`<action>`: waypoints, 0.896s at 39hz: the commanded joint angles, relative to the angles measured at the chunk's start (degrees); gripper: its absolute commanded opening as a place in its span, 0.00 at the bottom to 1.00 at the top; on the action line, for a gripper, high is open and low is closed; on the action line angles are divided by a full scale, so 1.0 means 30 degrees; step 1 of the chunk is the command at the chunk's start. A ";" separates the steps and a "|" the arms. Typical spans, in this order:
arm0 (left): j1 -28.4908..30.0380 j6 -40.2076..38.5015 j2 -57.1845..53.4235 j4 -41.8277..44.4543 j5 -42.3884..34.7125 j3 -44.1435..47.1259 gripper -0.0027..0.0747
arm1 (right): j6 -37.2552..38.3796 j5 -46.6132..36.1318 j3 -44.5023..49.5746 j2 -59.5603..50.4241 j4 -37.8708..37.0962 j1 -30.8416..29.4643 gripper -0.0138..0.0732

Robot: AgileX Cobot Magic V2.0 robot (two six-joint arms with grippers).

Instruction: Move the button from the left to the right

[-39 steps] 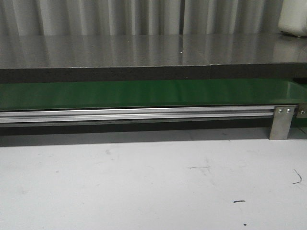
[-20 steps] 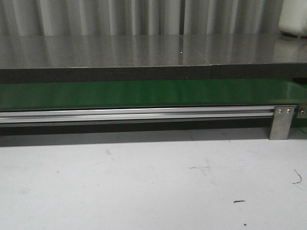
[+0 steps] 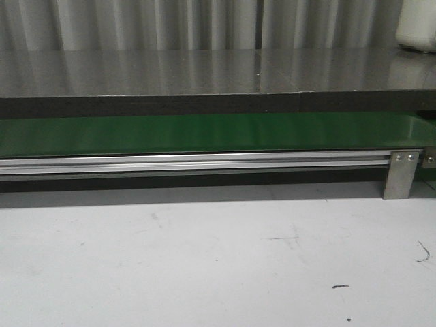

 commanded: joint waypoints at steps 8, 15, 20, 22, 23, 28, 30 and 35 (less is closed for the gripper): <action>0.0025 -0.0267 -0.0344 -0.0403 -0.2540 0.0492 0.01 | -0.0112 -0.1650 -0.0468 0.0207 0.0074 0.0062 0.08; 0.0025 -0.0267 -0.0344 -0.0403 -0.2540 0.0492 0.01 | -0.0112 -0.1650 -0.0468 0.0207 0.0074 0.0062 0.08; 0.0025 -0.0267 -0.0344 -0.0403 -0.2540 0.0492 0.01 | -0.0112 -0.1650 -0.0468 0.0207 0.0074 0.0062 0.08; 0.0025 -0.0267 -0.0344 -0.0403 -0.2540 0.0492 0.01 | -0.0112 -0.1650 -0.0468 0.0207 0.0074 0.0062 0.08; 0.0025 -0.0267 -0.0344 -0.0403 -0.2540 0.0492 0.01 | -0.0112 -0.1650 -0.0468 0.0207 0.0074 0.0062 0.08; 0.0025 -0.0267 -0.0344 -0.0403 -0.2540 0.0492 0.01 | -0.0112 -0.1650 -0.0468 0.0207 0.0074 0.0062 0.08; 0.0025 -0.0267 -0.0344 -0.0403 -0.2540 0.0492 0.01 | -0.0112 -0.1650 -0.0468 0.0207 0.0074 0.0062 0.08; 0.0025 -0.0267 -0.0344 -0.0403 -0.2540 0.0492 0.01 | -0.0112 -0.1648 -0.0468 0.0207 -0.0019 0.0062 0.08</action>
